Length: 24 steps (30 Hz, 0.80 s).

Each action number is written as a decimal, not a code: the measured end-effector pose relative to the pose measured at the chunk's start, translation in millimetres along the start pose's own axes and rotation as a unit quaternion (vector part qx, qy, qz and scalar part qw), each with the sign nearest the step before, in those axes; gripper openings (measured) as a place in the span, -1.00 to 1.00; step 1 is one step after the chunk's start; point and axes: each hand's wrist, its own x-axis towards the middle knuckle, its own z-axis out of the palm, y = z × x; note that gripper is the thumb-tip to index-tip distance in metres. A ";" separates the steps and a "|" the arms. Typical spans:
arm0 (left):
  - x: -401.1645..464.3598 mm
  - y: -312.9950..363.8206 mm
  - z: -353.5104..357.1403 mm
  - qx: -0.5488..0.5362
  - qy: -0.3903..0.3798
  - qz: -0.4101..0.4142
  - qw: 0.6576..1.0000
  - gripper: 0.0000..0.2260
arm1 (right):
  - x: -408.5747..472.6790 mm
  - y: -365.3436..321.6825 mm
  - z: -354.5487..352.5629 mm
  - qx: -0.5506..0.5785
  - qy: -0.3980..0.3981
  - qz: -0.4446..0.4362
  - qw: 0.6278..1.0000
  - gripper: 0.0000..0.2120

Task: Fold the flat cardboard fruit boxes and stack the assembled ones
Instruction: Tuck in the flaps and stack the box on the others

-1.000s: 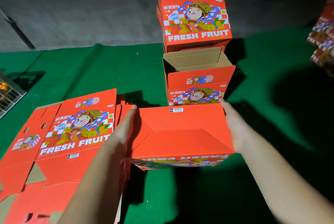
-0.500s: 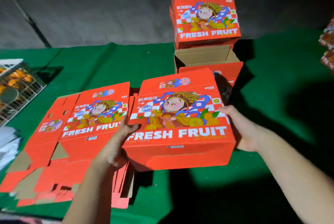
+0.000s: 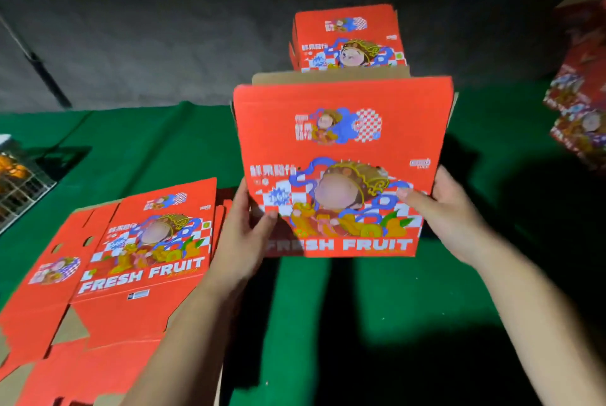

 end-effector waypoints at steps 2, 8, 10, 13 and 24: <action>40.2 13.7 1.0 0.016 -0.004 0.060 0.998 -0.49 | 30.9 -28.0 -5.4 0.006 0.023 -0.048 0.999 -0.63; 153.7 41.6 18.1 0.051 0.036 0.148 0.987 -0.48 | 124.9 -96.1 -17.7 -0.006 0.069 -0.143 0.987 -0.61; 180.3 38.2 29.8 0.083 0.068 0.140 0.984 -0.48 | 151.4 -98.0 -17.5 -0.040 0.091 -0.151 0.983 -0.62; 201.9 23.6 46.1 0.153 0.061 0.084 0.983 -0.45 | 181.6 -66.6 -17.7 -0.094 0.104 -0.101 0.985 -0.66; 180.6 -20.1 70.1 0.222 0.090 -0.041 0.970 -0.22 | 163.0 -12.9 -18.4 -0.087 0.187 0.079 0.975 -0.43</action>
